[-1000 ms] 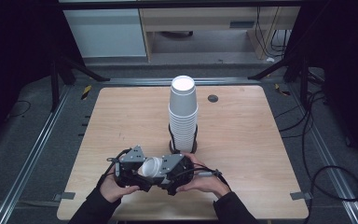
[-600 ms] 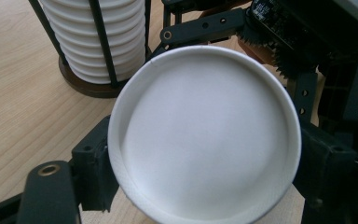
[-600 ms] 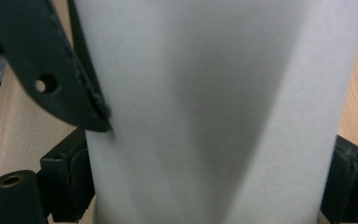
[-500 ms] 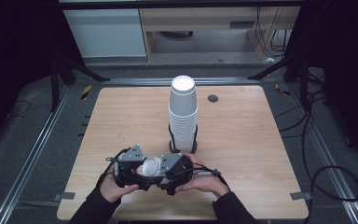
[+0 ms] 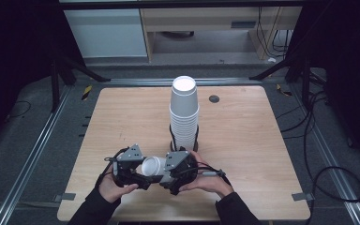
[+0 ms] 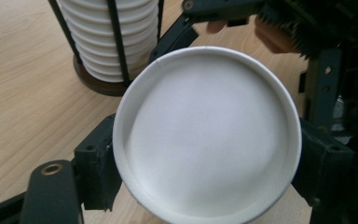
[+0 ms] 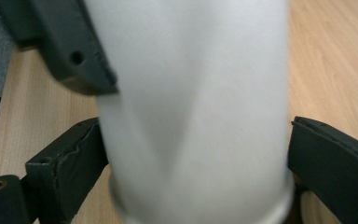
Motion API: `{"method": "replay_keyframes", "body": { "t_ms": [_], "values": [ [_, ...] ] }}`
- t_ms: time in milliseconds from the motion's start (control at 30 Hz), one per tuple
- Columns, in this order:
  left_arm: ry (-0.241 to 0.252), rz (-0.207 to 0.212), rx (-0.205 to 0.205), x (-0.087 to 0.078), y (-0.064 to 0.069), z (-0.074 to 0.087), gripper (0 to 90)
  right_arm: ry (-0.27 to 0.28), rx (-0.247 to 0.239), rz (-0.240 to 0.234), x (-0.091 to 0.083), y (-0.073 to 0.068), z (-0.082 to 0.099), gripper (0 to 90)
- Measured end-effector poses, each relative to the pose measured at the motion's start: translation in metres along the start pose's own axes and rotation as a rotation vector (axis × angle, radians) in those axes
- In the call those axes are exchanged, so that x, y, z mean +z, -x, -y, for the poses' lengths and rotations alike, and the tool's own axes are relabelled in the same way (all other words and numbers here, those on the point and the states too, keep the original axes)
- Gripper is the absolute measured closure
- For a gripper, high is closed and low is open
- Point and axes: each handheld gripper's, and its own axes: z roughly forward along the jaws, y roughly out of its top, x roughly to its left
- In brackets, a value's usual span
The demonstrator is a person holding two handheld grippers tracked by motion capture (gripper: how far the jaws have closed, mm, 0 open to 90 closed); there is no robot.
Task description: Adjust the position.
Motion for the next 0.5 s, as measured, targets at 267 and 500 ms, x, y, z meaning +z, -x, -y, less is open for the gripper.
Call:
{"method": "replay_keyframes", "body": {
  "t_ms": [267,500],
  "values": [
    [0.012,-0.035,-0.017,-0.006,-0.01,0.003,21.9,0.052,0.038,0.042,-0.024,0.007,0.002,5.0],
    [0.058,-0.043,-0.04,-0.013,-0.019,0.005,21.9,0.09,0.114,0.08,-0.049,0.014,0.018,5.0]
  ]
}}
